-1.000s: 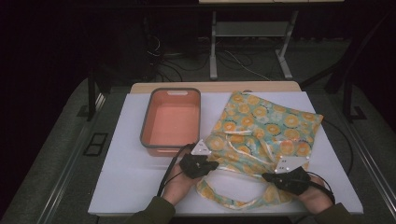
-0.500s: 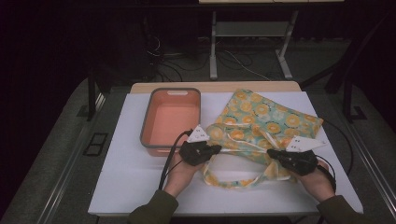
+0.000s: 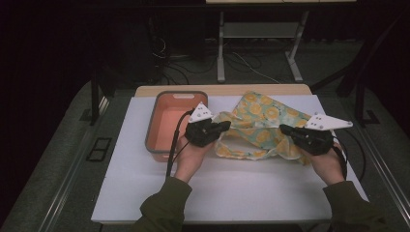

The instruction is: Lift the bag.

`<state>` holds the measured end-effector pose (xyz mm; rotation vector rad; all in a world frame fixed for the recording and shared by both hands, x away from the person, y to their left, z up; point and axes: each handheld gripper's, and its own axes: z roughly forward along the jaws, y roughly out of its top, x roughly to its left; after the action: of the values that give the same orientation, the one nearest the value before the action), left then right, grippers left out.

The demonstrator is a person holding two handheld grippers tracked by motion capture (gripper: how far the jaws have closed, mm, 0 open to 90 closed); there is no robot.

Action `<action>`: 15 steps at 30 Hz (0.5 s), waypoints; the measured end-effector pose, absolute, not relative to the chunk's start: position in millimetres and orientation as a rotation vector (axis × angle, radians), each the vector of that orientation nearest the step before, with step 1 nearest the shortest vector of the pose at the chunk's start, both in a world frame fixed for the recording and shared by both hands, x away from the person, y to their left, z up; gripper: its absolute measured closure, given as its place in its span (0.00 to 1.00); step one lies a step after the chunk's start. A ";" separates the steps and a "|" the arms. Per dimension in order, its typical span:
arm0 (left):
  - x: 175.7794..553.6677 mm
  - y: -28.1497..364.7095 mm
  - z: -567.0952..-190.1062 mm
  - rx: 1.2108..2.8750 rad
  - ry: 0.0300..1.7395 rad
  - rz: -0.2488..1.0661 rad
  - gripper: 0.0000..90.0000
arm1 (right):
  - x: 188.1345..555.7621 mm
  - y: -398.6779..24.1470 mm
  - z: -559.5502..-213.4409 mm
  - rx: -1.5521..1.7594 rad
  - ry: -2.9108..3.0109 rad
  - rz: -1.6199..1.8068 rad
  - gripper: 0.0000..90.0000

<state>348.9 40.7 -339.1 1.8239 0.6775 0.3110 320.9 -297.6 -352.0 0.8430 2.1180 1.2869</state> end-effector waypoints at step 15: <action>354.2 50.5 -312.8 1.758 0.663 0.346 1.00 | 327.8 -294.2 -323.3 0.816 2.049 1.353 1.00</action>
<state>354.2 50.5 -312.8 1.7580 0.6626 0.3459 327.8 -294.2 -323.3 0.8162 2.0495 1.3530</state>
